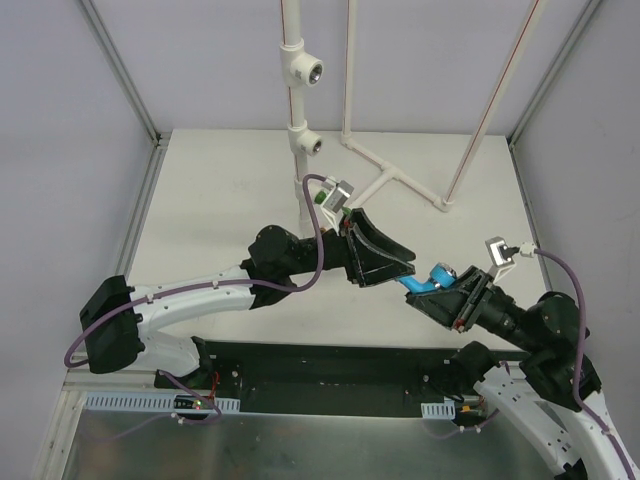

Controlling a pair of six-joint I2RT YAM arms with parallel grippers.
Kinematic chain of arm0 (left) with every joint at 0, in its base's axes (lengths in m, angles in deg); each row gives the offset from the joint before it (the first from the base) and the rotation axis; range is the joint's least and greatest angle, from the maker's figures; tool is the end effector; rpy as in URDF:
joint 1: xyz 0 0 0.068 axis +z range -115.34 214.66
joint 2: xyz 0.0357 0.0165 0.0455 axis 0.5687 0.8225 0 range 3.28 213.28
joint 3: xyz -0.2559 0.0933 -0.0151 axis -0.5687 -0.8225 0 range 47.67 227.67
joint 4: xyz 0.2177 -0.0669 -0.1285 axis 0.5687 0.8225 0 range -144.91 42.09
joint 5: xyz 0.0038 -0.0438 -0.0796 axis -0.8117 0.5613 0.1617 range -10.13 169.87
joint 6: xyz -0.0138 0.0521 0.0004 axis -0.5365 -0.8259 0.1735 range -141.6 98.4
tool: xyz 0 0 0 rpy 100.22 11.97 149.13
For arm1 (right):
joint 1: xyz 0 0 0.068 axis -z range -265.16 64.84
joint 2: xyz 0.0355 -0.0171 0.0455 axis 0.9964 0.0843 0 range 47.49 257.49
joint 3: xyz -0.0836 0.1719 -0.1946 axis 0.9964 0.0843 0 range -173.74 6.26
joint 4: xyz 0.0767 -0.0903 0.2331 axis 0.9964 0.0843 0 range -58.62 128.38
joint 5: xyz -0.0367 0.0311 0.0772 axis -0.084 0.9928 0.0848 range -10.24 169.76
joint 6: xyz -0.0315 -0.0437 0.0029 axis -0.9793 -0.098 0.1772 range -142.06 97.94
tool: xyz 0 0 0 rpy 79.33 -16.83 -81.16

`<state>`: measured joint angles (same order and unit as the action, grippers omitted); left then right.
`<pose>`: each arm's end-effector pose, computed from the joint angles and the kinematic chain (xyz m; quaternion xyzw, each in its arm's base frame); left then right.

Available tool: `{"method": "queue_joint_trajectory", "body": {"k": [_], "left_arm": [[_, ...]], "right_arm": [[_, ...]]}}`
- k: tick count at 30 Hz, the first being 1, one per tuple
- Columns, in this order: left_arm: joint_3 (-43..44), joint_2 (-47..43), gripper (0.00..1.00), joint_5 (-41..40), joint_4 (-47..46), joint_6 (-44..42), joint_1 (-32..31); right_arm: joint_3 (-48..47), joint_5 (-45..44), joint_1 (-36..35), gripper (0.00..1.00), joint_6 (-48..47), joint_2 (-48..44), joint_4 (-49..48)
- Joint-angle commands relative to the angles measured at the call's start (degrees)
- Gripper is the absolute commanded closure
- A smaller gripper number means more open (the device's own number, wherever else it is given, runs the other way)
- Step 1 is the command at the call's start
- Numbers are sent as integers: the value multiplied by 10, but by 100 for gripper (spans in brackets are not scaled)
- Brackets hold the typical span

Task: Install the water faucets
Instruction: Adjust the water faucet.

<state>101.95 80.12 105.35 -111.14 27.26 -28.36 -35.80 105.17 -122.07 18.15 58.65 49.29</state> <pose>0.1214 -0.2721 0.3908 0.2496 0.4330 -0.7707 0.3953 0.0260 0.0386 0.3658 -0.1546 0.6120 0.5829 0.5116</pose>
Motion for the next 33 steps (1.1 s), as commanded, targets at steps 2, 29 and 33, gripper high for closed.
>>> {"method": "queue_joint_trajectory", "body": {"k": [2, 29, 33], "left_arm": [[14, -5, 58, 14, -33, 4, -7], [-7, -19, 100, 7, -41, 7, -7], [-16, -24, 100, -2, -53, 11, -7]], "right_arm": [[-8, -26, -2, 100, -9, -5, -9], [-3, -76, -2, 100, 1, -45, -43], [8, -107, -2, 79, 7, -58, -57]]}}
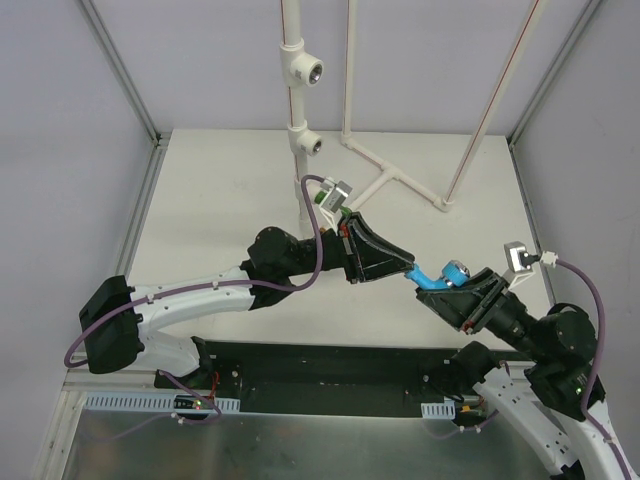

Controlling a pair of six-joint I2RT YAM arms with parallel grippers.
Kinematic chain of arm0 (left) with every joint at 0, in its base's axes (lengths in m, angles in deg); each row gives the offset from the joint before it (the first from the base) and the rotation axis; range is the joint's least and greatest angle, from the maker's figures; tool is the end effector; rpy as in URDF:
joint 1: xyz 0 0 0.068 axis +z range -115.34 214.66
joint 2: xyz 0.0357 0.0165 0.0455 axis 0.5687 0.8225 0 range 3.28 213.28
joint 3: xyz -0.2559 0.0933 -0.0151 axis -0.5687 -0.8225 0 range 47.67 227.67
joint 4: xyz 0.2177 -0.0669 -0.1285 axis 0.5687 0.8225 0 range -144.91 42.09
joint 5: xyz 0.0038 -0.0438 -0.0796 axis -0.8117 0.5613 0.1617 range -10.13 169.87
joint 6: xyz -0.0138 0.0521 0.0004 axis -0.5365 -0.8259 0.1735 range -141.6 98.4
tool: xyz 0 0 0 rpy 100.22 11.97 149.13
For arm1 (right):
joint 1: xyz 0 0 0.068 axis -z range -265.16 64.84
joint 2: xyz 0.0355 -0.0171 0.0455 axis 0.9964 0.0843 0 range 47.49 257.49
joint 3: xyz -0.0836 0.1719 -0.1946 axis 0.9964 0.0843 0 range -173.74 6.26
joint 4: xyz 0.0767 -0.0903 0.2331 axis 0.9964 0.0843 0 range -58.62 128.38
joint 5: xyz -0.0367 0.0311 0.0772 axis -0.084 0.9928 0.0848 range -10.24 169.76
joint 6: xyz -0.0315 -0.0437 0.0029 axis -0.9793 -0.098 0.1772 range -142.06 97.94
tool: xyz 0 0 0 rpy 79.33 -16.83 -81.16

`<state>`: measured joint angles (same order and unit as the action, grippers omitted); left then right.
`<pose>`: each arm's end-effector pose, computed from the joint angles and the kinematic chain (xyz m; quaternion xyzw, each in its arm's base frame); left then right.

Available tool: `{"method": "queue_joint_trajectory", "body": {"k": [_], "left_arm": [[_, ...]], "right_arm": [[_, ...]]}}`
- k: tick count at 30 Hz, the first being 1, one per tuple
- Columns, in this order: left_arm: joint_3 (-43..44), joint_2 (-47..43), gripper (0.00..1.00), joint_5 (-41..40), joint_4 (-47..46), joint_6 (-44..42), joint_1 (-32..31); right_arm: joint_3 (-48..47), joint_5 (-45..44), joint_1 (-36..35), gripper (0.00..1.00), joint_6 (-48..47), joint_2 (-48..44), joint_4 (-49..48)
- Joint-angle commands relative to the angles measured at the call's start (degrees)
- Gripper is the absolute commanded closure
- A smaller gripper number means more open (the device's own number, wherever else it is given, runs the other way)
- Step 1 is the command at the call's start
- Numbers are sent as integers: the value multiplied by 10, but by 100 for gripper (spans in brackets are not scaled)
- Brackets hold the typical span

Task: Install the water faucets
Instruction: Adjust the water faucet.

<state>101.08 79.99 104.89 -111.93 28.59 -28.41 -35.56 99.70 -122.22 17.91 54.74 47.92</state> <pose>0.1209 -0.2711 0.3876 0.2414 0.4361 -0.7751 0.3882 0.0151 0.0266 0.3686 -0.1254 0.5820 0.5758 0.5603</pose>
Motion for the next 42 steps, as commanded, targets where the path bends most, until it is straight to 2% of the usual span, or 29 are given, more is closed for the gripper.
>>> {"method": "queue_joint_trajectory", "body": {"k": [1, 2, 4, 8, 22, 29, 37, 42], "left_arm": [[-10, -24, 100, -3, -47, -2, -7], [-14, -25, 100, -8, -51, -1, -7], [-23, -31, 100, -28, -63, -4, -7], [-50, -43, 100, -65, -87, -16, -7], [-76, -68, 100, -116, -114, -43, -7], [-74, -62, 100, -134, -137, -52, -7], [-58, -59, 100, -136, -124, -63, -7], [-53, -55, 100, -137, -126, -66, -7]], "right_arm": [[10, -60, 0, 73, 13, -21, -51], [14, -67, -1, 67, 15, -24, -66], [21, -80, 1, 62, 26, -25, -84], [38, -97, 1, 58, 49, -20, -125], [57, -83, 0, 57, 85, 32, -219], [53, -70, 0, 57, 87, 59, -245], [50, -52, 0, 57, 88, 78, -256], [49, -52, 0, 51, 85, 78, -253]]}}
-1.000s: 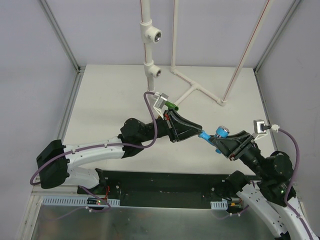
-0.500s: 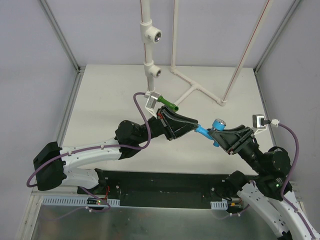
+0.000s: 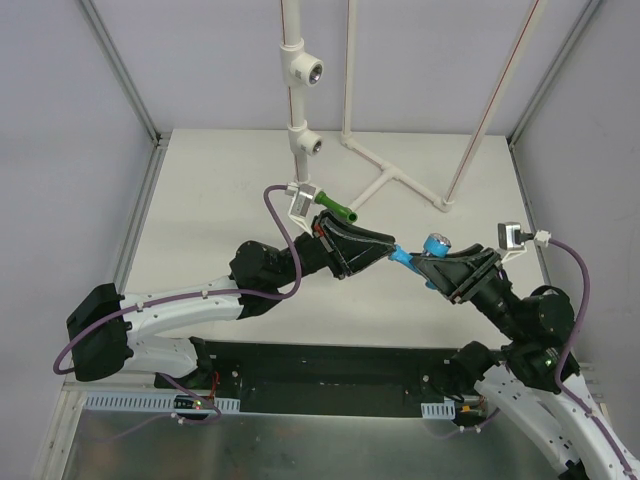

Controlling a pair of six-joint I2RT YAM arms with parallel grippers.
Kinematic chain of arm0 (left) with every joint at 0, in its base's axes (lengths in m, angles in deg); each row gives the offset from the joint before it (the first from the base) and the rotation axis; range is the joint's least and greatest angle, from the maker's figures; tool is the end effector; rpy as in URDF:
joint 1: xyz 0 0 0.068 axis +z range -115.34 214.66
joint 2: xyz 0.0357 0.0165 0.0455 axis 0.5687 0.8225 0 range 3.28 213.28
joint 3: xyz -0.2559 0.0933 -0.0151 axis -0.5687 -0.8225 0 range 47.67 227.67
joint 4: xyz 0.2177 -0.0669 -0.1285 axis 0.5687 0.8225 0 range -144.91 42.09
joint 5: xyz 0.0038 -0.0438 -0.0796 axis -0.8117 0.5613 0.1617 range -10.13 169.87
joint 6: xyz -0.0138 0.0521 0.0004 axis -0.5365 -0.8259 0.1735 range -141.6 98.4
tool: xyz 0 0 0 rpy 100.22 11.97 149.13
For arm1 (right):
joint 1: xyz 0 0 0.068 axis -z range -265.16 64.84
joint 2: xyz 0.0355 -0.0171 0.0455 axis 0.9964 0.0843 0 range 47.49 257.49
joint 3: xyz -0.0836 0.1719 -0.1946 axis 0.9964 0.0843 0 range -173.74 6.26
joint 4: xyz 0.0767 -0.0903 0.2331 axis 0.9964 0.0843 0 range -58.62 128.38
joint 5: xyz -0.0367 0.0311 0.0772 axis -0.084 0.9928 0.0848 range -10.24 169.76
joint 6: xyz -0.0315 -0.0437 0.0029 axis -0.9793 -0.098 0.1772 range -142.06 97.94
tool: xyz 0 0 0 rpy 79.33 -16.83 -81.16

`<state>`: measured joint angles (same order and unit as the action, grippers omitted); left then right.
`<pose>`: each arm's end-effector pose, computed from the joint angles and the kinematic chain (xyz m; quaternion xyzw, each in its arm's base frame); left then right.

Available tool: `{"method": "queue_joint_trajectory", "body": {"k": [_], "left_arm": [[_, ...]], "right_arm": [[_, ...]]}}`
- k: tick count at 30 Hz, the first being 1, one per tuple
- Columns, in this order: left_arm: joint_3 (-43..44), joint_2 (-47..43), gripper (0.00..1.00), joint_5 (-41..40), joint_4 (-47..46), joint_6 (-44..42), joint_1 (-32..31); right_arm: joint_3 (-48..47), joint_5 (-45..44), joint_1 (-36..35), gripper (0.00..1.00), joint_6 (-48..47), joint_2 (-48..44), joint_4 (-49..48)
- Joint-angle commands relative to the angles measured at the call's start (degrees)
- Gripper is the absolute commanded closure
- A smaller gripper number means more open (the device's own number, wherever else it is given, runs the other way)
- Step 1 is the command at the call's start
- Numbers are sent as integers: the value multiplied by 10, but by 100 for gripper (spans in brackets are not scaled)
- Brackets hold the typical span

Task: Install the water faucets
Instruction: Adjust the water faucet.

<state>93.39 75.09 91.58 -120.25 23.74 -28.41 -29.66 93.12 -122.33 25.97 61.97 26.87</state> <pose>0.1151 -0.2425 0.3793 0.1567 0.4070 -0.7546 0.4902 0.0494 0.0478 0.3725 -0.0484 0.5336 0.6153 0.5781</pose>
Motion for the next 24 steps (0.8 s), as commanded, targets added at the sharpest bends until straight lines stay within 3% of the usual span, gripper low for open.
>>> {"method": "queue_joint_trajectory", "body": {"k": [1, 8, 24], "left_arm": [[24, -5, 100, -5, -45, -19, -7], [32, -6, 100, -15, -48, -39, -7], [37, 22, 100, -32, -124, -42, -7]], "right_arm": [[-10, 17, 2, 50, 4, 8, -43], [-8, 27, 1, 46, 5, 13, -47], [7, 14, 1, 50, 15, 29, -119]]}}
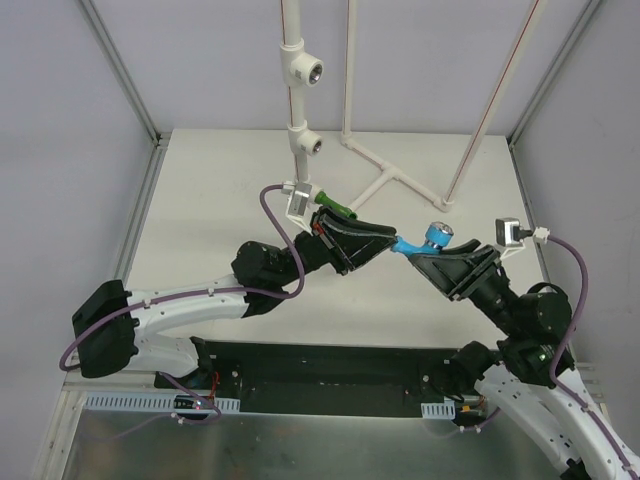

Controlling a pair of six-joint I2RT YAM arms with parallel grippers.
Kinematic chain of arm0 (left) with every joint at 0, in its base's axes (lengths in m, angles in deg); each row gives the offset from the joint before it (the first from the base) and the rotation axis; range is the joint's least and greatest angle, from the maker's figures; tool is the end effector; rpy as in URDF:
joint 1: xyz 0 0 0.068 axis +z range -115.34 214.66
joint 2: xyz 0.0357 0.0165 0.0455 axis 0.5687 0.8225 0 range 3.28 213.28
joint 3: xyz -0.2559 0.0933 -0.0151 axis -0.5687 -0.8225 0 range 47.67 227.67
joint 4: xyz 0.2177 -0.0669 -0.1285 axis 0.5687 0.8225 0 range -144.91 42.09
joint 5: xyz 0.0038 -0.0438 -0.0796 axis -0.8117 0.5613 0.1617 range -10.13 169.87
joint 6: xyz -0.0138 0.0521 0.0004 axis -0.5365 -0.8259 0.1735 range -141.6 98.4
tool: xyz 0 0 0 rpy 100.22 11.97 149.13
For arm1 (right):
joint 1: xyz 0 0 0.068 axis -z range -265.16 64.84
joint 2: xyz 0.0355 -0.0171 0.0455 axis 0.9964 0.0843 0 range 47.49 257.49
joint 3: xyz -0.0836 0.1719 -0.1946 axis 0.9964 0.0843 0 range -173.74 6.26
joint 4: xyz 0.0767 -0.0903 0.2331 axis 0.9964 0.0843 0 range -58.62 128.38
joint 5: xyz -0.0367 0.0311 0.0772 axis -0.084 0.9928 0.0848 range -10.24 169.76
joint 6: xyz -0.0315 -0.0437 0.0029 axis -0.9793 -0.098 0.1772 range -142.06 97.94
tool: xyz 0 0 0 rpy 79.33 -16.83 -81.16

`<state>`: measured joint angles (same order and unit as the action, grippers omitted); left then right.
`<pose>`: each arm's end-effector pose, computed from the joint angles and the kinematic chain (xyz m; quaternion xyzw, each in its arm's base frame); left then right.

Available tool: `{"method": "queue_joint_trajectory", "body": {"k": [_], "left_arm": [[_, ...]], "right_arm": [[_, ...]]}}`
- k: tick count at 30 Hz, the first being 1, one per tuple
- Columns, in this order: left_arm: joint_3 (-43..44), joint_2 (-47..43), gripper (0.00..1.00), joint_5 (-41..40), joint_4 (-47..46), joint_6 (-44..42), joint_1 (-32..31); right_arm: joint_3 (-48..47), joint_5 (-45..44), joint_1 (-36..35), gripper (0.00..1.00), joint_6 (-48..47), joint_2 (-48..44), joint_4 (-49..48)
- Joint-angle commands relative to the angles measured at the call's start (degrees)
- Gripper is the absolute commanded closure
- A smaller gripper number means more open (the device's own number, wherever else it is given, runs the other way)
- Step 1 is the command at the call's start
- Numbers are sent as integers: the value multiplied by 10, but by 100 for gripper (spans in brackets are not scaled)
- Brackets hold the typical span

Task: Install the water faucets
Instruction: Adjust the water faucet.

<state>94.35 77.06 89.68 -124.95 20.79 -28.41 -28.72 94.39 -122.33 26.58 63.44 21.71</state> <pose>0.1176 -0.2449 0.3831 0.1485 0.3773 -0.7476 0.5260 0.0531 0.0515 0.3748 -0.0585 0.5140 0.6284 0.5809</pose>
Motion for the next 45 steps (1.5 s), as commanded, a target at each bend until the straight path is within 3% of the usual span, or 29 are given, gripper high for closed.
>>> {"method": "queue_joint_trajectory", "body": {"k": [1, 13, 38, 41, 44, 45], "left_arm": [[27, 2, 100, -15, -78, -12, -7], [34, 20, 100, -15, -113, -8, -7], [65, 31, 100, 50, -45, 30, -7], [63, 32, 100, 53, -41, 34, -7], [61, 32, 100, 56, -42, 38, -7], [60, 32, 100, 55, -42, 38, -7]], "right_arm": [[-3, 1, 1, 50, 10, 17, -73], [-4, 2, 1, 53, 17, 52, -121], [-20, 12, 1, 56, 3, 57, -104], [-19, 10, 1, 65, 1, 55, -106], [-18, 10, 0, 96, 0, 54, -105], [-19, 9, 1, 100, 0, 53, -103]]}}
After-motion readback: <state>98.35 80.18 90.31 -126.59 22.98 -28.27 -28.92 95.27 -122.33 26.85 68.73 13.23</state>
